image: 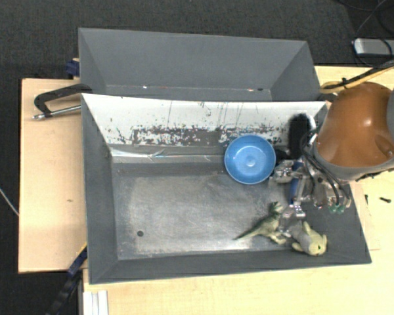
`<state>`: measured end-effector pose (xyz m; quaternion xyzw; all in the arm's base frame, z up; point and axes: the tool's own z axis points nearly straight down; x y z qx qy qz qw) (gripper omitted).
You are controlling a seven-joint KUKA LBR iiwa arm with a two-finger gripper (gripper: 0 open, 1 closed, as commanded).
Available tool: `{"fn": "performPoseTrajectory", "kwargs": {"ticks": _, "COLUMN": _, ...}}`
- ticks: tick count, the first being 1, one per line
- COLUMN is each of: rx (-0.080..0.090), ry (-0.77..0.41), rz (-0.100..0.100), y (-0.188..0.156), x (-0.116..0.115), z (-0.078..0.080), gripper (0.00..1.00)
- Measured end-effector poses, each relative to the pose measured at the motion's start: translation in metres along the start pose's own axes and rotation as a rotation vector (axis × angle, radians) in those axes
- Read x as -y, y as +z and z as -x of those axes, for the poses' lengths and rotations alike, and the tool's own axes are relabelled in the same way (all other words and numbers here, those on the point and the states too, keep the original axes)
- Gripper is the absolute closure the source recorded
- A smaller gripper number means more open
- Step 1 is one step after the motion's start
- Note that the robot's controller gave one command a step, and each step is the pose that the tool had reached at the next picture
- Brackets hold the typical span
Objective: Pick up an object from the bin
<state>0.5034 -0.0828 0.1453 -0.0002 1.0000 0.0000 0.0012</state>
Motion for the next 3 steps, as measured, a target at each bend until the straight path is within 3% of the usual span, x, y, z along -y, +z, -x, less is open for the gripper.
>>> {"fn": "performPoseTrajectory", "kwargs": {"ticks": 1, "rx": 0.000, "ry": -0.264, "rz": 0.001, "y": 0.073, "x": 0.035, "z": -0.012, "gripper": 0.00}}
{"fn": "performPoseTrajectory", "kwargs": {"ticks": 2, "rx": 0.001, "ry": -0.267, "rz": 0.001, "y": 0.072, "x": 0.035, "z": -0.012, "gripper": 1.00}}
{"fn": "performPoseTrajectory", "kwargs": {"ticks": 3, "rx": 0.010, "ry": -0.508, "rz": -0.004, "y": -0.095, "x": 0.026, "z": -0.005, "gripper": 1.00}}
